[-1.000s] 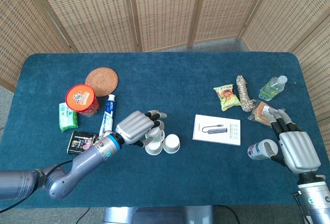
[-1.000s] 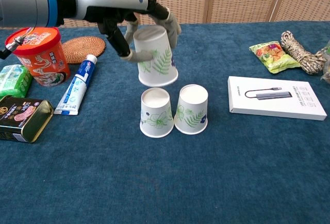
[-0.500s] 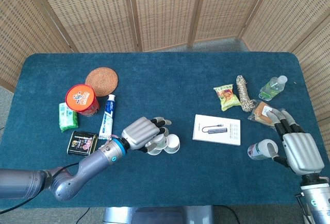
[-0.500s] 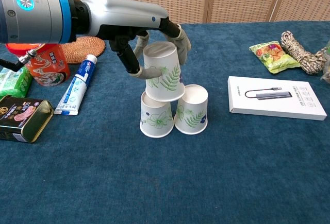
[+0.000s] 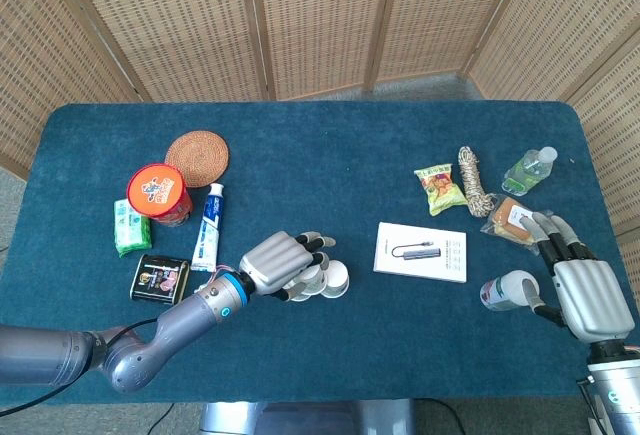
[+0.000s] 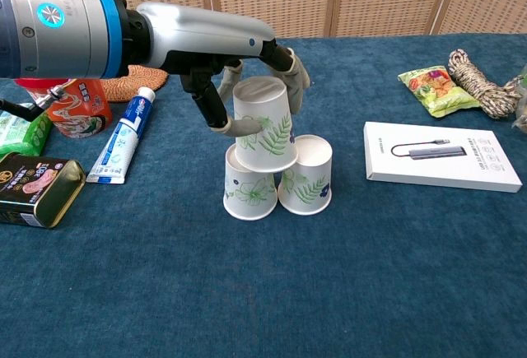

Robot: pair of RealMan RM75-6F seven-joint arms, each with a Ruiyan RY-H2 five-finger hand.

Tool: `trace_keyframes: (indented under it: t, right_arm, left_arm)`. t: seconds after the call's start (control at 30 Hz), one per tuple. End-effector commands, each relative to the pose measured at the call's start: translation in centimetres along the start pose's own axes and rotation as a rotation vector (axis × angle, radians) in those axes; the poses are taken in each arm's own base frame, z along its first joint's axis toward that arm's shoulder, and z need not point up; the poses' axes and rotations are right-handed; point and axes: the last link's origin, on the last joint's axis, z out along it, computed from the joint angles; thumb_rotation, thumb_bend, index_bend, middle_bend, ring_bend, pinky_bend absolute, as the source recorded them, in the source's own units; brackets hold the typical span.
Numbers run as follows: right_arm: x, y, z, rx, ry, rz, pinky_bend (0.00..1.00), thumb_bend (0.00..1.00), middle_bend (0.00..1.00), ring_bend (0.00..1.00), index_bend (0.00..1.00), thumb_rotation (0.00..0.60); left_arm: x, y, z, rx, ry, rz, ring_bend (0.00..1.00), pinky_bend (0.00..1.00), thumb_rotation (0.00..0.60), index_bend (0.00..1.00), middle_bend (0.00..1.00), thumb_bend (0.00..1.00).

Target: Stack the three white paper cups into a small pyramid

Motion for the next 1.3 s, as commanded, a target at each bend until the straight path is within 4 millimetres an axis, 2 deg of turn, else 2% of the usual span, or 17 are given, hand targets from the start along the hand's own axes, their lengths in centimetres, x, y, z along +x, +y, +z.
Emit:
trace_keyframes:
  t: [0.03,0.47,0.93,1.3]
  right_arm:
    - [0.03,0.04,-0.03,-0.001,0.001,0.001,0.30,0.48,0.00,0.00,0.03,0.600]
    - [0.10,0.14,-0.07,-0.003,0.003,0.003,0.30,0.48,0.00,0.00,0.03,0.600]
    - [0.15,0.24,-0.13,-0.006,0.003,0.007,0.30,0.48,0.00,0.00,0.03,0.600]
    - [0.29,0.40,-0.28,-0.009,0.008,0.011,0.30,0.48,0.00,0.00,0.03,0.600]
  left_arm:
    - [-0.01,-0.03,-0.01,0.001,-0.003,0.000,0.14,0.55,0.600,0.37,0.13,0.48]
    - [0.11,-0.01,-0.02,-0.006,-0.004,-0.015,0.00,0.43,0.600,0.31,0.02,0.48]
    - [-0.05,-0.13,0.36,-0.006,-0.010,-0.011,0.00,0.35,0.600,0.29,0.00,0.48]
    - [-0.07,0.08,0.54,-0.013,-0.010,-0.007,0.00,0.27,0.600,0.21,0.00,0.48]
